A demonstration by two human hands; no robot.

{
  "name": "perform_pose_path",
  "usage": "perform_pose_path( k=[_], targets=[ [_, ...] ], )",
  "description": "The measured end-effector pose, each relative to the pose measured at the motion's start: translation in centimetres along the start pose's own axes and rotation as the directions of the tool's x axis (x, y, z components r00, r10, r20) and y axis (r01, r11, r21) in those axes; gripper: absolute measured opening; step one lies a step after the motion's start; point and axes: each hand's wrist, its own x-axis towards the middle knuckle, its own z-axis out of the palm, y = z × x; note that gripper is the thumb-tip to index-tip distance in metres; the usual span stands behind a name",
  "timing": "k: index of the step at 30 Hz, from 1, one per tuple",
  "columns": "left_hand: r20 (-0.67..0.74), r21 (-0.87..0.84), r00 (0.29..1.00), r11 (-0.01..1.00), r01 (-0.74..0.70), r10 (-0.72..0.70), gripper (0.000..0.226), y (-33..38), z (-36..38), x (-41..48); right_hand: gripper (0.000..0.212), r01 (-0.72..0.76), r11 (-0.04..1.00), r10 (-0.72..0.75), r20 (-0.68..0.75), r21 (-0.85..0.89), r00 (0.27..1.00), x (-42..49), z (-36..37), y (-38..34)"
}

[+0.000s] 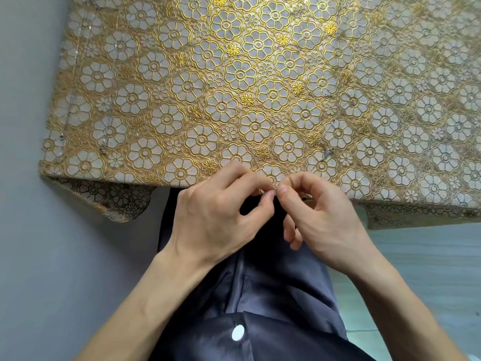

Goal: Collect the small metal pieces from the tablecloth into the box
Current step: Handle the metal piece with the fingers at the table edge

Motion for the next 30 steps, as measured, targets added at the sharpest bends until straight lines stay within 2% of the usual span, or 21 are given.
perform_pose_path(
  k=[6, 12, 18, 21, 26, 30],
  targets=[
    [-0.049, -0.008, 0.999, 1.000, -0.021, 0.021, 0.006, -0.18, 0.35, -0.10, 0.018, -0.013, 1.000, 0.013, -0.005, -0.001, 1.000, 0.05, 0.17, 0.00],
    [-0.061, -0.137, 0.995, 0.988, 0.072, -0.080, 0.006, -0.21, 0.61, -0.19, 0.015, 0.064, 0.993, -0.069, -0.056, -0.096, 0.996, -0.05, 0.71, -0.25],
    [-0.039, -0.206, 0.979, 0.960, 0.188, -0.200, 0.002, -0.28, 0.07, -0.26, 0.018, -0.026, 0.998, 0.028, -0.021, 0.057, 0.999, 0.22, 0.56, -0.14],
    [-0.036, -0.166, 0.983, 0.971, 0.171, -0.179, 0.002, -0.46, -0.14, -0.55, 0.018, -0.020, 0.999, 0.021, -0.017, 0.044, 1.000, 0.25, 0.40, -0.26],
    [-0.054, -0.087, 0.997, 0.995, 0.056, -0.061, 0.010, -0.11, -0.20, -0.78, 0.020, 0.001, 1.000, -0.001, -0.005, 0.020, 1.000, 0.20, 0.29, -0.13],
    [-0.058, -0.069, 0.997, 0.997, 0.041, -0.045, 0.009, -0.22, -0.15, -0.68, 0.019, 0.036, 0.999, -0.037, -0.024, -0.028, 0.999, -0.15, 0.35, -0.32]
  ],
)
